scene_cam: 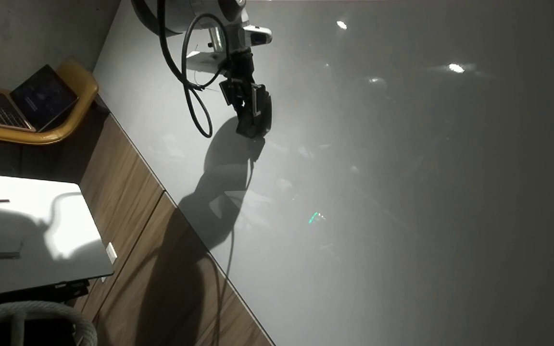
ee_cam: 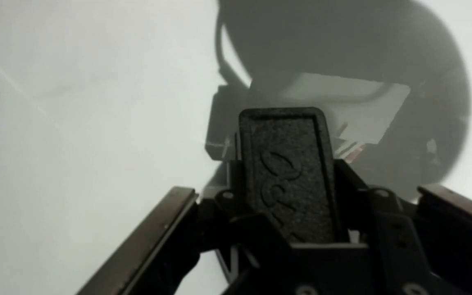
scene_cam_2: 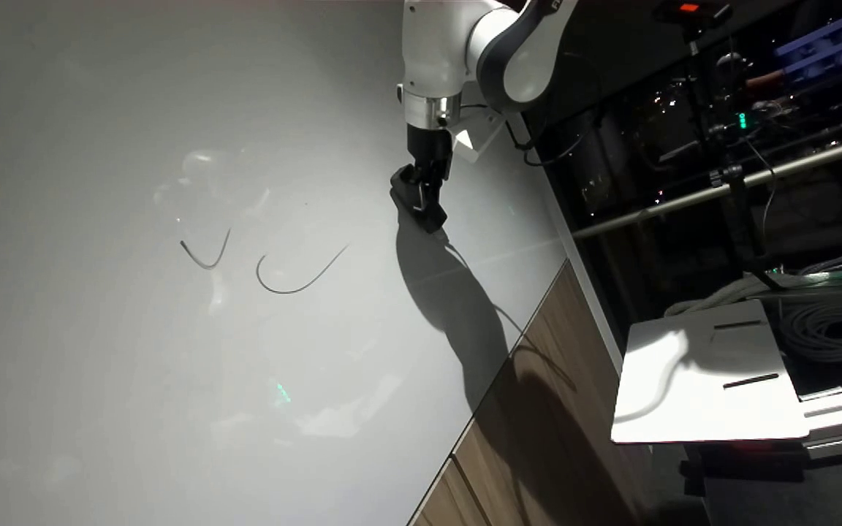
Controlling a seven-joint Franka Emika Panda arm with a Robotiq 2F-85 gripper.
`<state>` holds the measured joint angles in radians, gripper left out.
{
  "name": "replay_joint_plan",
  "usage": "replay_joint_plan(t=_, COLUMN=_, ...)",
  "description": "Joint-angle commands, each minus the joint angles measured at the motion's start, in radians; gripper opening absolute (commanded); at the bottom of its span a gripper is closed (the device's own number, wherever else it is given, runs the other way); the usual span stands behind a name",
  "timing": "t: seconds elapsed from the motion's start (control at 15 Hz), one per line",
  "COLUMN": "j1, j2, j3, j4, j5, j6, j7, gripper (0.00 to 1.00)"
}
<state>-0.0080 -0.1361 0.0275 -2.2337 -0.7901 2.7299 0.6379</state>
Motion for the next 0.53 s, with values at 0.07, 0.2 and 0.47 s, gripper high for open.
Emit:
replay_joint_plan(t=0.07, j1=0.013, j2=0.005, j3=0.015, j4=0.052, j5=-0.011, j6=0.002, j7=-0.002, gripper=0.29)
replay_joint_plan(t=0.2, j1=0.022, j2=0.022, j3=0.020, j4=0.082, j5=-0.005, j6=0.002, j7=-0.001, gripper=0.29)
replay_joint_plan(t=0.47, j1=0.034, j2=0.055, j3=0.043, j4=0.133, j5=-0.003, j6=-0.021, j7=0.008, gripper=0.29)
